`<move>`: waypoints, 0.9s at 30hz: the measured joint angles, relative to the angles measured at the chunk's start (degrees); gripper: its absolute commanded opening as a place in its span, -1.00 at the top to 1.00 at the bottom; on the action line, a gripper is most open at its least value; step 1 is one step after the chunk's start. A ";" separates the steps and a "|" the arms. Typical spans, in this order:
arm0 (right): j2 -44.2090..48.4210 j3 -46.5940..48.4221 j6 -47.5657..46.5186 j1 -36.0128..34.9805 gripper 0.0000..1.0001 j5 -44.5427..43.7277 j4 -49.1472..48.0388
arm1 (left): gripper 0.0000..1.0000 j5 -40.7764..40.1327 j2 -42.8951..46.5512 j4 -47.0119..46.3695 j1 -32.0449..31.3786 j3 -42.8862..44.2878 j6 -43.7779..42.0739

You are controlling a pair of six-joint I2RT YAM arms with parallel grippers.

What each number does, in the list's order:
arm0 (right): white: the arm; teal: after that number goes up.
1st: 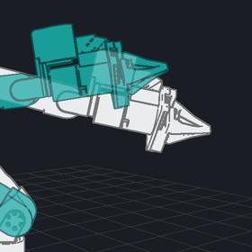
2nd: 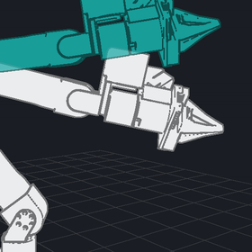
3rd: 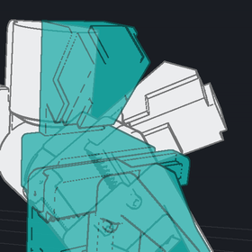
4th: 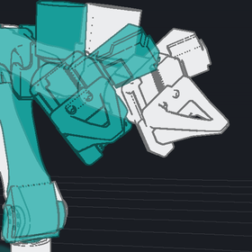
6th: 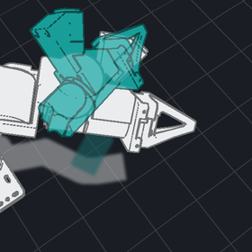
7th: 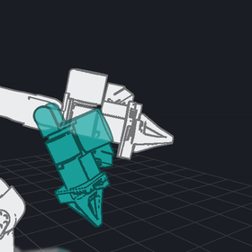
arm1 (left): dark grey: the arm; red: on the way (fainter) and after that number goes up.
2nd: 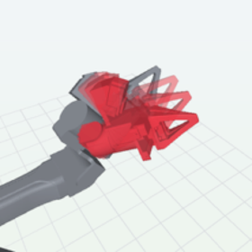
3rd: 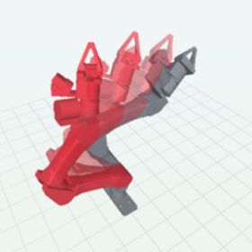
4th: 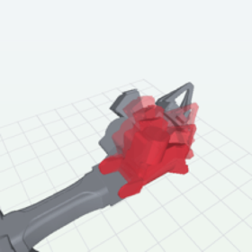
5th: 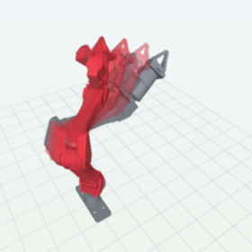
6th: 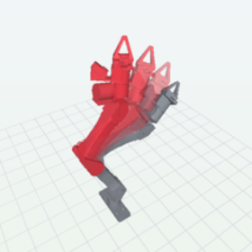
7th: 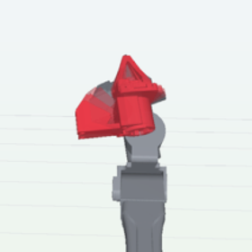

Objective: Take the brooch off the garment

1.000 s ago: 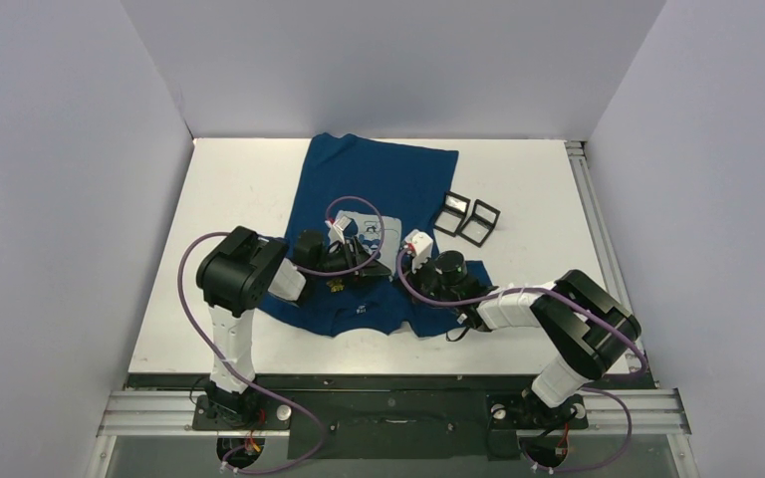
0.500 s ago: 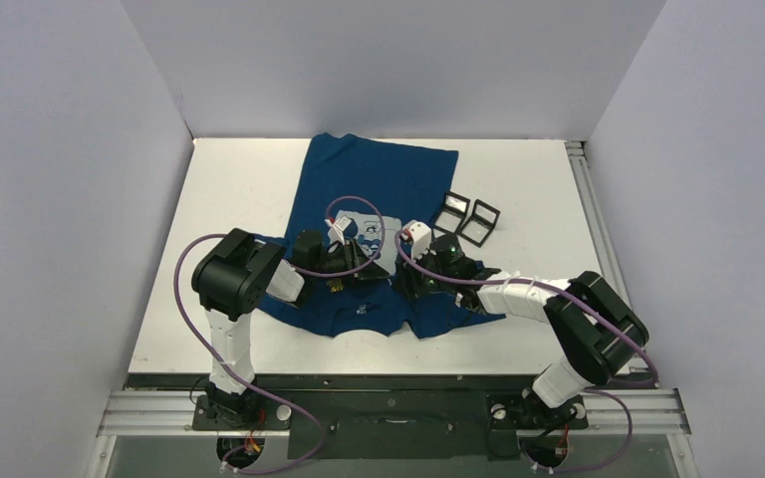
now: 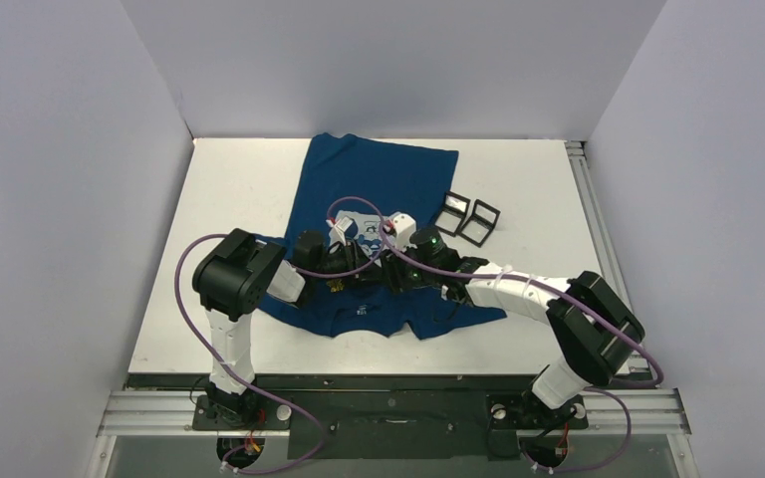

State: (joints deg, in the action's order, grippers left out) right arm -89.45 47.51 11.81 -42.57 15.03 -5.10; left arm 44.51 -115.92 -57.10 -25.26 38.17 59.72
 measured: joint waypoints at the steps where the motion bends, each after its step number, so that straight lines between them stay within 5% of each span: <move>1: -0.22 0.46 -0.20 -0.37 0.17 -0.79 0.26 | 0.45 -0.04 0.00 0.00 -0.07 0.00 0.00; 10: -3.85 2.62 -2.32 -1.79 0.25 -6.45 4.11 | 0.45 -0.17 0.00 0.00 -0.22 0.00 0.00; 20: -4.15 2.64 -3.17 -1.79 0.80 -8.13 5.27 | 0.45 -0.39 0.00 -0.02 -0.22 0.00 0.00; 27: -6.16 3.15 -3.21 -1.16 0.98 -5.44 4.50 | 0.41 -0.46 0.00 -0.02 -0.22 0.00 0.00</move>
State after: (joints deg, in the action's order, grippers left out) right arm -95.61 50.65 8.60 -43.72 9.58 -0.60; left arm 44.05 -115.92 -57.12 -25.47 38.17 59.72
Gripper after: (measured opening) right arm 0.091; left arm 0.283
